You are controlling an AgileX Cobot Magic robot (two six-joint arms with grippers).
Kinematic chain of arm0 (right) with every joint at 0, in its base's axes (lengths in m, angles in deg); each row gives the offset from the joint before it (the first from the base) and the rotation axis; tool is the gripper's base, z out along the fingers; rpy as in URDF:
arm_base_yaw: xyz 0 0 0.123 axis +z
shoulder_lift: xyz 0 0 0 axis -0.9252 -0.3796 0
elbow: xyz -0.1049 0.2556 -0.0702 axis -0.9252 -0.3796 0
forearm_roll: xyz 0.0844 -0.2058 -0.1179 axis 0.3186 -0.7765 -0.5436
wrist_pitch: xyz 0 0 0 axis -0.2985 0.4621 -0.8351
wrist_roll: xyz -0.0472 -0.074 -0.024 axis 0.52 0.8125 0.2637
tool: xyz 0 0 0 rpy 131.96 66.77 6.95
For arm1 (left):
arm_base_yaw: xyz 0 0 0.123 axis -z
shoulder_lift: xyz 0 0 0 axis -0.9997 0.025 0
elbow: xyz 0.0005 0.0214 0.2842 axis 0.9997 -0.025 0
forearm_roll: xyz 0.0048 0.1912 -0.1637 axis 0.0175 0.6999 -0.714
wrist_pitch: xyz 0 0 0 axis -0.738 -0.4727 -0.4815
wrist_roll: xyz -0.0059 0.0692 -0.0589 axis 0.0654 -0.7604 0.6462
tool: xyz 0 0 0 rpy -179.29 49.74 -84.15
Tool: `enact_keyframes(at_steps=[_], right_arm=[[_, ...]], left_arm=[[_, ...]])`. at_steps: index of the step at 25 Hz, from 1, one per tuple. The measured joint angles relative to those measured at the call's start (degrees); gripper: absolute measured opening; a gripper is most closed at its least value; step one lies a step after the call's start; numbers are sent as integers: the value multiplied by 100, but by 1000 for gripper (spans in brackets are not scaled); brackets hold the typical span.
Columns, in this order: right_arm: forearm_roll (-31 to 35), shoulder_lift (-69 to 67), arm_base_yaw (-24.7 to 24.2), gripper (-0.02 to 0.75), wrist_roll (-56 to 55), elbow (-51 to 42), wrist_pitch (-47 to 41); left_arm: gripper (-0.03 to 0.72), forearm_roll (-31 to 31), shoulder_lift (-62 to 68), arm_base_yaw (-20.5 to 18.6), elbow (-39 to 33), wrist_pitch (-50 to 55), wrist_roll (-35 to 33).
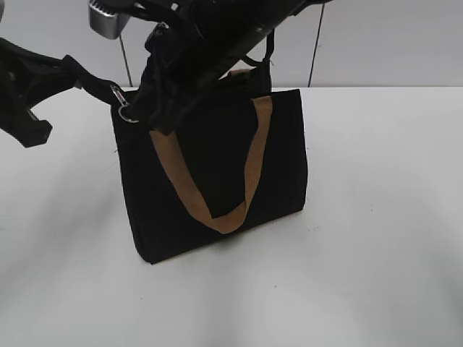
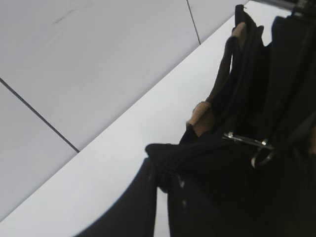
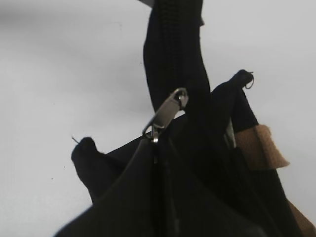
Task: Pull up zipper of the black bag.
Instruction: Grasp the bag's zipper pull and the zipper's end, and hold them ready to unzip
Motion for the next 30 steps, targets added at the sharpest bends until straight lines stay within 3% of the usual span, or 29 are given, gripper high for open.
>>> enact_keyframes(at_steps=[12,30], right_arm=[[45,179,-184,-1,-818,0,-304],[267,253,-1205,-1,-1225,0,-914]], left_arm=[[24,0,0,28,-569,-664,0],[24,-11,0,54,-671,-839,0]])
